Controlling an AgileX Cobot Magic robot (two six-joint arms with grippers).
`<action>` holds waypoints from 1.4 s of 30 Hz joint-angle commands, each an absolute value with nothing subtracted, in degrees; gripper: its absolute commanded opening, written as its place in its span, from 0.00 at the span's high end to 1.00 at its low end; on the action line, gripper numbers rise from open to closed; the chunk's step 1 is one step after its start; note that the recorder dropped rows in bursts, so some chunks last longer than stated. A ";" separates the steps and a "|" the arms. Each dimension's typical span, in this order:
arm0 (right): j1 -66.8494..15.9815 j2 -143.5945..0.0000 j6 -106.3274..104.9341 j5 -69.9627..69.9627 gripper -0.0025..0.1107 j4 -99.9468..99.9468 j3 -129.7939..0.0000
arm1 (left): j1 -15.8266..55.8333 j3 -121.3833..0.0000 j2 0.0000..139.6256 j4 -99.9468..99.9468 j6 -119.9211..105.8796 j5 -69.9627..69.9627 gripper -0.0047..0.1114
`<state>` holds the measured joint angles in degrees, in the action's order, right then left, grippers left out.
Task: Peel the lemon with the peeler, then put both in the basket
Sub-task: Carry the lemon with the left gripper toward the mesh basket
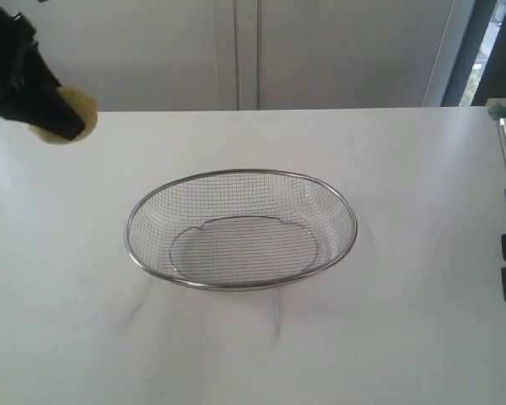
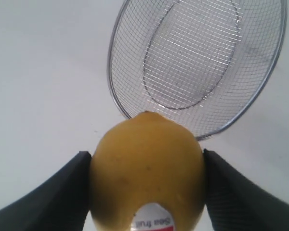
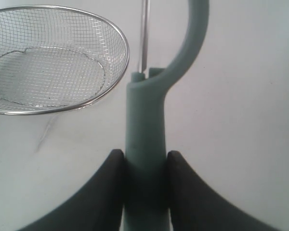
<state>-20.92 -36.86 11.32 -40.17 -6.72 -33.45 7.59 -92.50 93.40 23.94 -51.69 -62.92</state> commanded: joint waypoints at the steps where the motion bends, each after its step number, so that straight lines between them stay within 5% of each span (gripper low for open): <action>1: -20.49 -36.62 10.70 -39.59 0.98 -7.40 -33.17 | 5.35 -75.79 76.91 29.12 -52.81 -55.92 0.96; 14: -20.49 -36.62 10.70 -39.59 0.98 -7.40 -33.17 | 5.30 -46.93 46.60 45.05 -53.80 -48.63 0.96; 31: -20.49 -36.62 10.29 -37.36 0.98 -7.53 -33.27 | 12.82 -36.70 46.33 51.89 -54.04 -33.51 0.96; 35: -20.49 -36.62 10.55 -36.97 0.98 -7.42 -33.27 | 12.82 -36.95 48.48 69.45 -58.28 -20.04 0.96; 42: -20.49 -36.62 10.68 -33.23 0.98 -7.42 -33.27 | 12.82 -37.43 55.10 82.97 -80.03 -25.40 0.96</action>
